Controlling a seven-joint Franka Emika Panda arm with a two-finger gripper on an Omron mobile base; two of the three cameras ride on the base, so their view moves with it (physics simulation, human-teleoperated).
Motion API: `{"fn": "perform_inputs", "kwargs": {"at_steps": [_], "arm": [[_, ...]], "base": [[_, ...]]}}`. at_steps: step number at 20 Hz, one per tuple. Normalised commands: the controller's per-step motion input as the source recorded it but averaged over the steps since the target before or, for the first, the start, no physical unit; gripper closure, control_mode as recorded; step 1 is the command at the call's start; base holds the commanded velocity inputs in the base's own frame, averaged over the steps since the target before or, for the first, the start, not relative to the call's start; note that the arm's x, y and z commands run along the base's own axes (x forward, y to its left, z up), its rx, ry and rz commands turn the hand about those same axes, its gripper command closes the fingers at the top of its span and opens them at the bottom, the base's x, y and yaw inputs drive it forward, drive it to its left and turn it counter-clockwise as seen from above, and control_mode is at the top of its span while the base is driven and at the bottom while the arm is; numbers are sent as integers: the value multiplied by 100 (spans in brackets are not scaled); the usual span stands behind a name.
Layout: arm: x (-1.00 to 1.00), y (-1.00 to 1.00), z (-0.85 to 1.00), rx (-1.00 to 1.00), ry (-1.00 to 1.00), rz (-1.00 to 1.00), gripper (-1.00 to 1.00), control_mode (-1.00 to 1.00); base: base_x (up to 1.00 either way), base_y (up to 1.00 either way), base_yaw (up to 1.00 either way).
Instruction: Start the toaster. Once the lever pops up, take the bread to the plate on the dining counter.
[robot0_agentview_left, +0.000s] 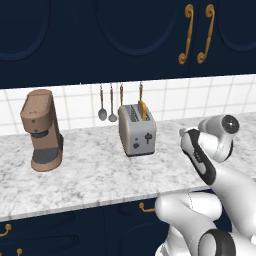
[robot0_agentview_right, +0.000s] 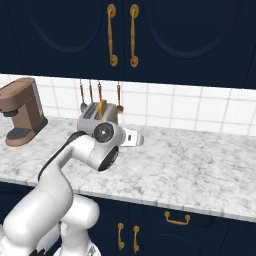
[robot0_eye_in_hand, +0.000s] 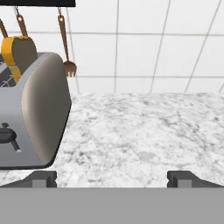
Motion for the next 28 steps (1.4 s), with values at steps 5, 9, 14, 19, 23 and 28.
{"fn": "perform_inputs", "kwargs": {"at_steps": [5, 9, 14, 19, 23, 28], "arm": [[0, 14, 19, -1, -5, 6, -100, -100], [0, 27, 23, 0, 8, 13, -100, -100], [0, 36, 50, 0, 11, 10, -100, -100], [0, 38, 41, 0, 5, 1, -100, -100], [0, 55, -11, 0, 0, 0, -100, -100], [8, 50, -20, 8, 0, -9, -100, -100]], "base": [[0, 0, 0], [0, 0, 0], [0, 0, 0], [0, 0, 0], [0, 0, 0], [0, 0, 0]]}}
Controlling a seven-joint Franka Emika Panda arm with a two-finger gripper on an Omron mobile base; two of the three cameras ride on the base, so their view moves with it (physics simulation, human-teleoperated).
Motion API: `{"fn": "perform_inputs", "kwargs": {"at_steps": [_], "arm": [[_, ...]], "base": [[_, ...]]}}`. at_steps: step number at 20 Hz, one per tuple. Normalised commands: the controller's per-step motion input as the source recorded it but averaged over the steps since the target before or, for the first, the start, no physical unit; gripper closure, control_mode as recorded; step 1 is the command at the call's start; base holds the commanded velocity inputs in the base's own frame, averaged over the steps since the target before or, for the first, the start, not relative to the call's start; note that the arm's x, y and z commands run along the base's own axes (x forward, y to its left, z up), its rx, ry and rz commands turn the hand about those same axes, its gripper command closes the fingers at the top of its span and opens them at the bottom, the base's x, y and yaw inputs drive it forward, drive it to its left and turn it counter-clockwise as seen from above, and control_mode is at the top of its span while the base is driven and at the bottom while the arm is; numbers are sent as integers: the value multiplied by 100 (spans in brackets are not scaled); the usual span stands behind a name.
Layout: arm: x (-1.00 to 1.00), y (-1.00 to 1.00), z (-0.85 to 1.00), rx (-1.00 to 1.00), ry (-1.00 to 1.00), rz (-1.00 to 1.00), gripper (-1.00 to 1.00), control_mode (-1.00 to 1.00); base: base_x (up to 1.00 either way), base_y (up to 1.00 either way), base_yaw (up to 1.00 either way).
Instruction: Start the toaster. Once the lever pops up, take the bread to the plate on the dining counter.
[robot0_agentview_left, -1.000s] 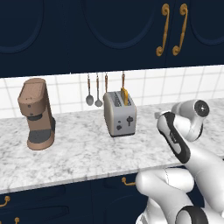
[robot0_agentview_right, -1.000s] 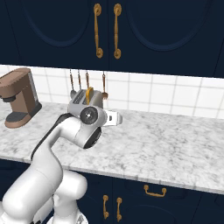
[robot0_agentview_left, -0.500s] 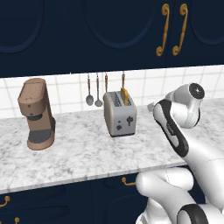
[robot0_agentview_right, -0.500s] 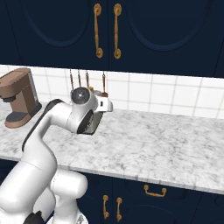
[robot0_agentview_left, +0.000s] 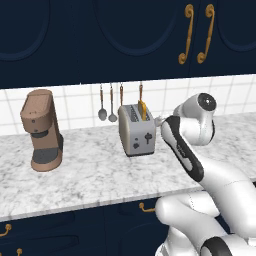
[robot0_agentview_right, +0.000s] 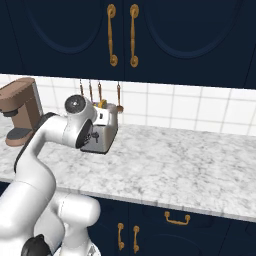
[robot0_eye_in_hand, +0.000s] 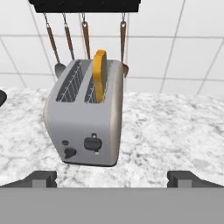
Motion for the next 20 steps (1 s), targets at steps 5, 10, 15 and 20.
{"fn": "perform_inputs", "kwargs": {"at_steps": [5, 10, 15, 20], "arm": [[20, 50, 0, 11, 0, -4, -100, -100], [31, 11, 0, 1, 0, 0, -100, -100], [49, 0, 0, 0, 1, 0, -100, -100], [48, 0, 0, 0, 0, 0, -100, -100]], "base": [[0, 0, 0], [0, 0, 0], [0, 0, 0], [0, 0, 0]]}}
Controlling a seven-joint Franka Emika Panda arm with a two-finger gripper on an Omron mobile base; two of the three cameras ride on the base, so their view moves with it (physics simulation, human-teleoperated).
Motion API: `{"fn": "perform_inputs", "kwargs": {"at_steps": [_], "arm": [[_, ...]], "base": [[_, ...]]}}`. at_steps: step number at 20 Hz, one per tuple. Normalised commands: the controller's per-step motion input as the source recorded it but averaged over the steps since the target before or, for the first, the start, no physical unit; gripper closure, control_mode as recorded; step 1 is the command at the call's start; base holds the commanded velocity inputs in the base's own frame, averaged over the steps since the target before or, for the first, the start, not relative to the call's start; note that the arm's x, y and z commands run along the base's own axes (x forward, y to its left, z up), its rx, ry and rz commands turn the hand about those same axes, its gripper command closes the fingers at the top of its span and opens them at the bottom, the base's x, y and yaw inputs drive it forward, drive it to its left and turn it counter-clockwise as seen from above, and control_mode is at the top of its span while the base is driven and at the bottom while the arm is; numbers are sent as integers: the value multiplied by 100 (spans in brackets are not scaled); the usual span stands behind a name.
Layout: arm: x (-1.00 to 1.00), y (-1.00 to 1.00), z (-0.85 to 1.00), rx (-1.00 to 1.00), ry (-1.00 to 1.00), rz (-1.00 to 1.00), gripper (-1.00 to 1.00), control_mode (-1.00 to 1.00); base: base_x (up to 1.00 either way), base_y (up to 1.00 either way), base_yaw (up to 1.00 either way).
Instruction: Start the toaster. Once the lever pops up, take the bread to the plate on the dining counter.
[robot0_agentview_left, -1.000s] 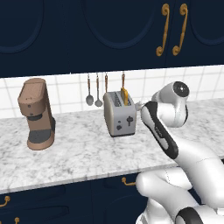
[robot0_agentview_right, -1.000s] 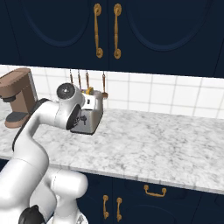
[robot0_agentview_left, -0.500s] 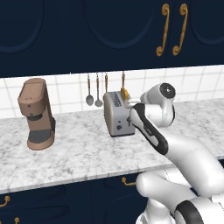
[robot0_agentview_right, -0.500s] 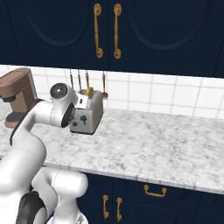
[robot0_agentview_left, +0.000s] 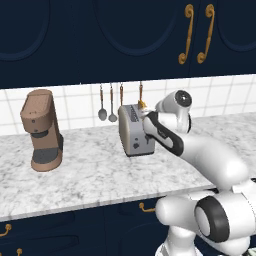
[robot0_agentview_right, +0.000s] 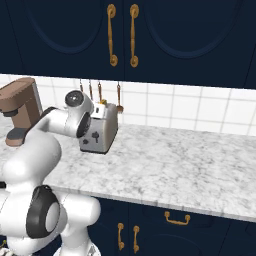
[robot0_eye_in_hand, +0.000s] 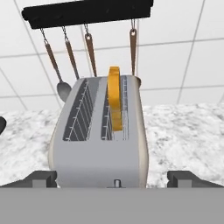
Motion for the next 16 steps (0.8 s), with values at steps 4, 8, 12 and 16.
{"fn": "perform_inputs", "kwargs": {"at_steps": [4, 8, 12, 16], "arm": [[42, 0, -1, 0, 1, 0, -100, -100], [26, 0, -6, 0, 1, 0, -100, -100], [35, 0, -22, 0, 0, 0, -100, -100], [45, 0, -25, 0, 1, 0, -100, -100]], "base": [[0, 0, 0], [0, 0, 0], [0, 0, 0], [0, 0, 0]]}}
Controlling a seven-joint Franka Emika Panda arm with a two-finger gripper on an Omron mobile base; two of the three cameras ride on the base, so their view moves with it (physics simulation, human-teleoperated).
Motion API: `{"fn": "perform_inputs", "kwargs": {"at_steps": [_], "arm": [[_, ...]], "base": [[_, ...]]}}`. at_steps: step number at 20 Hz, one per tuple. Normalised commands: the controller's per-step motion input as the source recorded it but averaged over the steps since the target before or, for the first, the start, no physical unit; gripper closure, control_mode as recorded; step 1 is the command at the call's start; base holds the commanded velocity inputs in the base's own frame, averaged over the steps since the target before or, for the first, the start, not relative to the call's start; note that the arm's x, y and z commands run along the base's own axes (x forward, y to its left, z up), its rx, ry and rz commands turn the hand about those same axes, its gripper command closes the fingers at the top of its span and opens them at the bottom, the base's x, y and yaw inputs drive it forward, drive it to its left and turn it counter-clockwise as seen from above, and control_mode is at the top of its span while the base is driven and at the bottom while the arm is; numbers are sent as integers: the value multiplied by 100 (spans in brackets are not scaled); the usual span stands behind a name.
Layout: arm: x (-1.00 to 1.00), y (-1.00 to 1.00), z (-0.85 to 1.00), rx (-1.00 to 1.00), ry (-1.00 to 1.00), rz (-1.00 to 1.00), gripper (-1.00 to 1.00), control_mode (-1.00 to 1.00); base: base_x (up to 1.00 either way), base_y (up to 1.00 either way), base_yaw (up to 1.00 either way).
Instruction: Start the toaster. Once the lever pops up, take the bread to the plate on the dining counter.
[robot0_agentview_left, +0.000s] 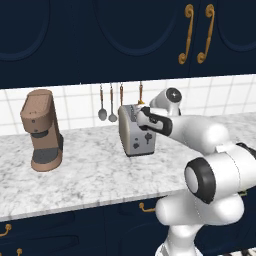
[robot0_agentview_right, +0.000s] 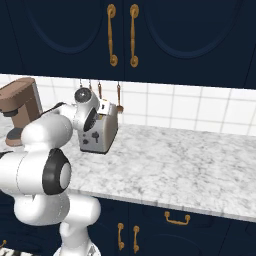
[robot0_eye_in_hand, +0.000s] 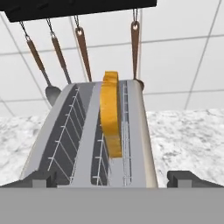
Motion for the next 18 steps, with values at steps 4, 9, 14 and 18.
{"fn": "perform_inputs", "kwargs": {"at_steps": [4, 9, 14, 18], "arm": [[45, 0, -23, 0, 3, 0, -100, -100], [43, 0, -18, 0, 3, 0, -100, -100], [37, 0, -12, 0, 2, 0, -100, -100], [30, 0, -18, 0, 1, 0, -100, -100]], "base": [[0, 0, 0], [0, 0, 0], [0, 0, 0], [0, 0, 0]]}}
